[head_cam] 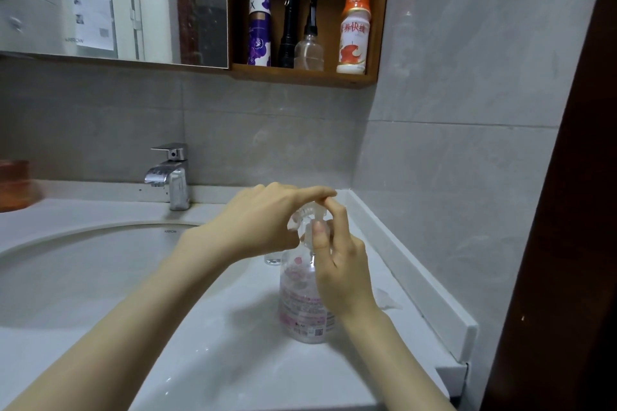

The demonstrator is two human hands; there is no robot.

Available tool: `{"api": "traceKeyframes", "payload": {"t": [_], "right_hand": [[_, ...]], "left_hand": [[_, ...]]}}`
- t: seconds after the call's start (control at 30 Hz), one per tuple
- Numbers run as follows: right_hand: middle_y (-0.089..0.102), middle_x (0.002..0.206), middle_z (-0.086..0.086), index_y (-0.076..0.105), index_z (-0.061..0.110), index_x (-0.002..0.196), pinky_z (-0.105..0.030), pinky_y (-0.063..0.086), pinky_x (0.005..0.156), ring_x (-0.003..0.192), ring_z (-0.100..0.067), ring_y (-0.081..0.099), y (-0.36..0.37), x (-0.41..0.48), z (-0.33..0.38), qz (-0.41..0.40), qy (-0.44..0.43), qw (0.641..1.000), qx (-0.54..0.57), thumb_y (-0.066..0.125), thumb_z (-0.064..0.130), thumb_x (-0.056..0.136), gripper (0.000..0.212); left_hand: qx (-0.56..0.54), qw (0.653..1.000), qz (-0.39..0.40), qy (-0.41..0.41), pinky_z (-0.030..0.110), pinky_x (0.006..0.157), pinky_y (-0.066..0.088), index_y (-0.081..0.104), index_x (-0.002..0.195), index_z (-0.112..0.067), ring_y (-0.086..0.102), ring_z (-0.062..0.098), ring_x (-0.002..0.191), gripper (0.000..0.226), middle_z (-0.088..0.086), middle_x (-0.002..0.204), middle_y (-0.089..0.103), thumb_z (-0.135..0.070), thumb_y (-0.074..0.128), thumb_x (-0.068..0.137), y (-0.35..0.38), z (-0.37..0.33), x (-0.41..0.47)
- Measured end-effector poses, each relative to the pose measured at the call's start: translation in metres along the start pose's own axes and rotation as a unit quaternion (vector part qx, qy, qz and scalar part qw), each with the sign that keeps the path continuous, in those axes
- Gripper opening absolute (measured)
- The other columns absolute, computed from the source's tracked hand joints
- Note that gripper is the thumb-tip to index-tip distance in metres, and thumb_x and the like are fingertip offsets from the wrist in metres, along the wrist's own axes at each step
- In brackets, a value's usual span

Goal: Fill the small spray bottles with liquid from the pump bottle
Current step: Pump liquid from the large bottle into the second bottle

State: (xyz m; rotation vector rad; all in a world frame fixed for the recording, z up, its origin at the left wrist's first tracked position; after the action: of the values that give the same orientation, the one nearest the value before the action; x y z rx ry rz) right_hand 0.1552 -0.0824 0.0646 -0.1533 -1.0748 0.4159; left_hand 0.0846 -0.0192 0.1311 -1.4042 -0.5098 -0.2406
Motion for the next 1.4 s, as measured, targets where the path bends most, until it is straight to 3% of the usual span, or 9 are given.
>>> {"api": "traceKeyframes", "payload": {"t": [0.2, 0.3, 0.4, 0.53, 0.63, 0.8, 0.97, 1.23, 1.4], "right_hand": [[0.046, 0.06, 0.017, 0.029, 0.041, 0.134, -0.028, 0.037, 0.059, 0.059, -0.011, 0.049, 0.002, 0.001, 0.0, 0.006, 0.001, 1.0, -0.008, 0.021, 0.052, 0.086, 0.05], [0.044, 0.059, 0.018, 0.027, 0.044, 0.128, -0.028, 0.036, 0.059, 0.058, -0.01, 0.047, 0.001, 0.001, 0.001, 0.004, -0.002, 1.0, -0.005, 0.021, 0.052, 0.085, 0.045], [0.045, 0.058, 0.017, 0.029, 0.042, 0.129, -0.027, 0.035, 0.057, 0.056, -0.007, 0.046, 0.002, 0.001, 0.002, 0.002, -0.002, 1.0, -0.003, 0.021, 0.051, 0.085, 0.046], [0.046, 0.057, 0.012, 0.035, 0.038, 0.129, -0.027, 0.037, 0.056, 0.054, -0.008, 0.046, 0.0, 0.001, 0.001, -0.006, 0.001, 1.0, 0.006, 0.023, 0.048, 0.086, 0.047], [0.046, 0.056, 0.014, 0.036, 0.041, 0.118, -0.028, 0.038, 0.056, 0.052, -0.009, 0.045, -0.001, 0.005, 0.002, -0.01, 0.003, 1.0, 0.02, 0.025, 0.049, 0.086, 0.035], [0.049, 0.055, 0.018, 0.04, 0.041, 0.109, -0.025, 0.035, 0.056, 0.052, -0.006, 0.047, 0.0, 0.002, 0.001, -0.012, 0.004, 1.0, 0.028, 0.023, 0.047, 0.088, 0.028], [0.05, 0.057, 0.023, 0.033, 0.042, 0.119, -0.025, 0.032, 0.055, 0.052, -0.003, 0.046, 0.002, 0.0, -0.002, 0.017, 0.01, 1.0, -0.001, 0.019, 0.048, 0.084, 0.037], [0.05, 0.059, 0.026, 0.027, 0.047, 0.122, -0.019, 0.027, 0.051, 0.05, -0.005, 0.043, 0.003, 0.001, 0.003, 0.027, 0.008, 0.999, -0.014, 0.018, 0.049, 0.082, 0.041], [0.049, 0.056, 0.026, 0.028, 0.046, 0.121, -0.018, 0.024, 0.05, 0.049, -0.004, 0.044, 0.0, 0.001, 0.005, 0.02, 0.002, 1.0, -0.009, 0.016, 0.048, 0.082, 0.041]], "left_hand": [[-0.017, 0.999, 0.019, 0.023, 0.023, 0.056, 0.041, 0.019, 0.14, -0.055, 0.052, 0.006, 0.072, 0.081, -0.018, 0.123, 0.055, -0.017, 0.058, 0.081, 0.001, 0.003, 0.002], [-0.062, 0.997, 0.031, 0.021, 0.02, 0.05, 0.031, 0.032, 0.138, -0.048, 0.047, -0.012, 0.059, 0.075, -0.029, 0.088, 0.06, -0.011, 0.059, 0.079, 0.002, 0.002, 0.001], [-0.08, 0.996, 0.03, 0.014, 0.022, 0.05, 0.03, 0.039, 0.136, -0.043, 0.045, -0.01, 0.051, 0.072, -0.044, 0.054, 0.045, -0.007, 0.06, 0.078, 0.001, 0.004, 0.001], [-0.076, 0.997, 0.025, 0.021, 0.026, 0.053, 0.036, 0.039, 0.135, -0.045, 0.046, -0.002, 0.05, 0.072, -0.051, 0.057, 0.039, -0.007, 0.061, 0.078, 0.0, 0.002, 0.002], [-0.084, 0.996, 0.014, 0.017, 0.034, 0.059, 0.046, 0.041, 0.131, -0.048, 0.046, 0.007, 0.052, 0.072, -0.031, 0.062, 0.053, -0.007, 0.061, 0.075, 0.002, 0.006, 0.003], [-0.152, 0.987, 0.015, 0.04, 0.027, 0.061, 0.047, 0.046, 0.125, -0.046, 0.055, 0.015, 0.061, 0.069, -0.016, 0.106, 0.064, -0.005, 0.062, 0.073, 0.019, 0.008, 0.001], [-0.164, 0.985, 0.038, 0.037, 0.043, 0.067, 0.052, 0.04, 0.124, -0.053, 0.055, 0.015, 0.06, 0.073, -0.009, 0.096, 0.064, -0.006, 0.062, 0.071, 0.02, 0.014, 0.006], [-0.183, 0.981, 0.055, 0.03, 0.025, 0.063, 0.044, 0.043, 0.132, -0.046, 0.052, -0.002, 0.059, 0.076, -0.013, 0.069, 0.053, -0.003, 0.065, 0.073, 0.012, 0.014, 0.005], [-0.196, 0.979, 0.046, 0.037, 0.036, 0.07, 0.052, 0.042, 0.124, -0.055, 0.055, 0.004, 0.064, 0.076, -0.007, 0.086, 0.063, -0.006, 0.064, 0.07, 0.014, 0.016, 0.007]]}}
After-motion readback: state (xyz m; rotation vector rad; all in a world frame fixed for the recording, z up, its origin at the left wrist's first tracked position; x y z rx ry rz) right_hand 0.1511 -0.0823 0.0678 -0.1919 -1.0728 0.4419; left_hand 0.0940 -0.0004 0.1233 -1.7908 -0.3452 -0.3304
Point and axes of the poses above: each hand's wrist, its own x-axis towards the middle knuckle, its own y-axis out of the palm, z = x × y, the point moved 7 cm from there along x, towards the middle knuckle
